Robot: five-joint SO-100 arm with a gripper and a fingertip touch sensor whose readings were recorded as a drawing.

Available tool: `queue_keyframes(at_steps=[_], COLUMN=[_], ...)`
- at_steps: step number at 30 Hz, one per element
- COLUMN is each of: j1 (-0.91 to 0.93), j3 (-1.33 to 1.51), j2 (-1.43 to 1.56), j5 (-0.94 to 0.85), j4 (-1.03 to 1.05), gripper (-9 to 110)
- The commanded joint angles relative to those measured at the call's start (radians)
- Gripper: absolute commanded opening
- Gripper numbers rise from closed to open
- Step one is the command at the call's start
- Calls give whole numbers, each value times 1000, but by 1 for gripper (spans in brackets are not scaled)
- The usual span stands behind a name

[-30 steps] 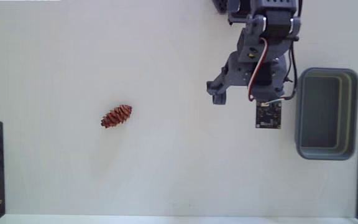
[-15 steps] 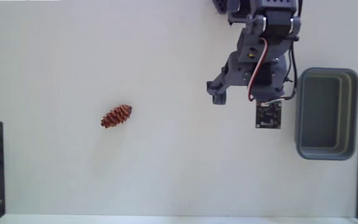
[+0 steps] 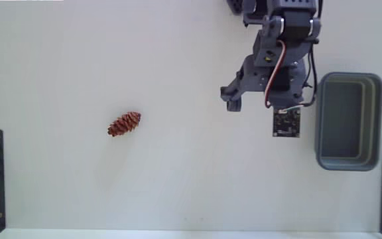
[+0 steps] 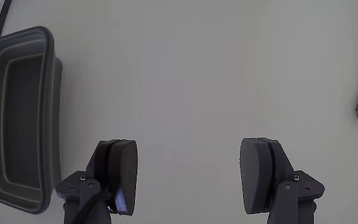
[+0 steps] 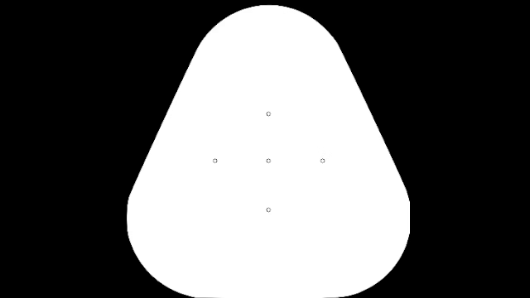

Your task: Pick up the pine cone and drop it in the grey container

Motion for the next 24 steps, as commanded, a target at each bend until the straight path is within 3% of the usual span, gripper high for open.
queue_keyframes(at_steps=[1,24], j1=[9,217], j3=[5,5], j2=[38,38], j5=[5,5], j4=[19,19], gripper=[110,110])
